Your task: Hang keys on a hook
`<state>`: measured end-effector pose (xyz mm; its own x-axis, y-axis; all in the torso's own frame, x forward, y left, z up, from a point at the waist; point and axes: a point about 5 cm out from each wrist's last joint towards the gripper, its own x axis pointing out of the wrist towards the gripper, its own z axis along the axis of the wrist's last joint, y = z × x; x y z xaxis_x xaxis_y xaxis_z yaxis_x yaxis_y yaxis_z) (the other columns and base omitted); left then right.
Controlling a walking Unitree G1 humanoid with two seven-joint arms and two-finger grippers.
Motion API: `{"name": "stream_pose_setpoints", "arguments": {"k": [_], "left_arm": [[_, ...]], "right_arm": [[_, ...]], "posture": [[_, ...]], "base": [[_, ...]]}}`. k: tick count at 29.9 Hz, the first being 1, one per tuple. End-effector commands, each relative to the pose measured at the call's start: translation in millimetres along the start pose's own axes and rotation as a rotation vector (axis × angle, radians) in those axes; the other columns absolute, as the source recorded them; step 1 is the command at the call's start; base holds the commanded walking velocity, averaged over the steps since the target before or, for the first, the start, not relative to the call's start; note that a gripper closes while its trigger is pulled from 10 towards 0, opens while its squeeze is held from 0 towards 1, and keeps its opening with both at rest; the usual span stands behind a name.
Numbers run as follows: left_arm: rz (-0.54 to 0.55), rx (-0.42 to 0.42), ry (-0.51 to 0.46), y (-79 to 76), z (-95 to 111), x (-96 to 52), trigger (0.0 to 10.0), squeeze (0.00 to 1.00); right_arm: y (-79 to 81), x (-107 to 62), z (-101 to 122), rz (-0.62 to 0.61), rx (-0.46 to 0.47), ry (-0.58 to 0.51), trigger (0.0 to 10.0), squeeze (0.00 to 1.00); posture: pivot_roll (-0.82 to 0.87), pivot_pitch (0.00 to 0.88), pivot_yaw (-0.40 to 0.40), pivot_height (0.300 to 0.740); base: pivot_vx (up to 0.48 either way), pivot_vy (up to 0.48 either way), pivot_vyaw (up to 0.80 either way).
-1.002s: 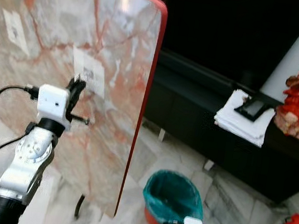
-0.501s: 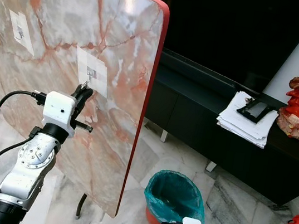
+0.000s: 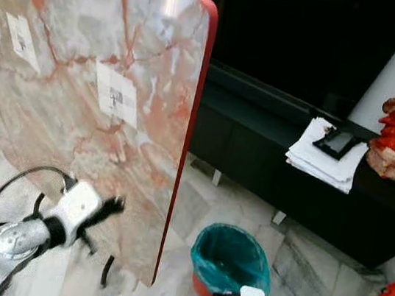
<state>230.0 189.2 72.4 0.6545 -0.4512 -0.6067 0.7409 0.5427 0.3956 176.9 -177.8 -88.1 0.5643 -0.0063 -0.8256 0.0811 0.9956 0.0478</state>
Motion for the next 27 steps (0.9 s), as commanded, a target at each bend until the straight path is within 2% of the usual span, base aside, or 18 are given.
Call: {"name": "stream_pose_setpoints", "arguments": {"k": [1, 2, 3, 4, 5, 7, 9, 11, 14, 21, 25, 27], "left_arm": [[-0.080, 0.125, 0.214, -5.8, -26.4, -5.8, 10.0, 0.00], [-0.062, 0.153, 0.217, -2.7, -26.4, -5.8, 10.0, 0.00], [0.034, 0.157, 0.150, 7.2, -14.5, -1.2, 10.0, 0.00], [0.234, 0.077, 0.060, 26.6, 2.6, 6.2, 10.0, 0.00], [0.308, 0.030, 0.035, 33.7, 7.7, 8.1, 10.0, 0.00], [0.377, -0.011, 0.003, 42.1, 14.9, 8.6, 10.0, 0.00], [0.500, 0.004, -0.070, 61.5, 32.6, 5.2, 10.0, 0.00], [0.536, -0.010, -0.103, 67.2, 39.9, 3.2, 10.0, 0.00], [0.621, -0.034, -0.229, 78.0, 62.5, -3.5, 10.0, 0.00], [0.762, -0.074, -0.401, 88.8, 86.3, -13.0, 10.0, 0.00], [0.788, -0.061, -0.477, 87.1, 95.4, -18.2, 10.0, 0.00], [0.794, -0.062, -0.485, 87.3, 95.9, -18.9, 10.0, 0.00]], "right_arm": [[-6.7, -1.0, -2.2, -0.009, -0.003, 0.012, 10.0, 0.00], [-9.2, -1.5, -3.2, -0.011, -0.002, 0.013, 10.0, 0.00], [-13.1, -2.4, -4.6, -0.013, -0.002, 0.014, 10.0, 0.00], [-17.3, -3.3, -6.1, -0.018, -0.003, 0.017, 10.0, 0.00], [-19.0, -3.7, -6.7, -0.020, -0.003, 0.018, 10.0, 0.00], [-21.6, -4.2, -7.5, -0.023, -0.003, 0.019, 10.0, 0.00], [-23.8, -4.6, -7.5, -0.025, -0.007, 0.021, 10.0, 0.00], [-24.1, -4.6, -7.2, -0.025, -0.010, 0.021, 10.0, 0.00], [-21.3, -3.4, -3.5, -0.026, -0.013, 0.016, 10.0, 0.00], [-9.5, -1.1, -1.0, -0.017, -0.022, 0.012, 10.0, 0.00], [-18.7, -3.1, -4.5, -0.027, -0.023, 0.018, 10.0, 0.00], [-21.5, -3.7, -5.2, -0.030, -0.023, 0.020, 10.0, 0.00]], "posture": [[0.05, 0.000, -0.085, 0.740], [0.05, 0.000, -0.085, 0.740], [0.05, 0.000, -0.085, 0.740], [0.05, 0.000, -0.085, 0.740], [0.05, 0.000, -0.085, 0.740], [0.05, 0.000, -0.086, 0.740], [0.04, 0.000, -0.086, 0.740], [0.04, 0.000, -0.086, 0.740], [0.04, 0.000, -0.086, 0.740], [0.04, 0.000, -0.088, 0.740], [0.04, 0.000, -0.088, 0.740], [0.04, 0.000, -0.088, 0.740]], "base": [[0.000, 0.000, 0.00], [0.000, 0.000, 0.00], [0.000, 0.000, 0.00], [0.000, 0.000, 0.00], [0.000, 0.000, 0.00], [0.000, 0.000, 0.00], [0.000, 0.000, 0.00], [0.000, 0.000, 0.00], [0.000, 0.000, 0.00], [0.000, 0.000, 0.00], [0.000, 0.000, 0.00], [0.000, 0.000, 0.00]]}}
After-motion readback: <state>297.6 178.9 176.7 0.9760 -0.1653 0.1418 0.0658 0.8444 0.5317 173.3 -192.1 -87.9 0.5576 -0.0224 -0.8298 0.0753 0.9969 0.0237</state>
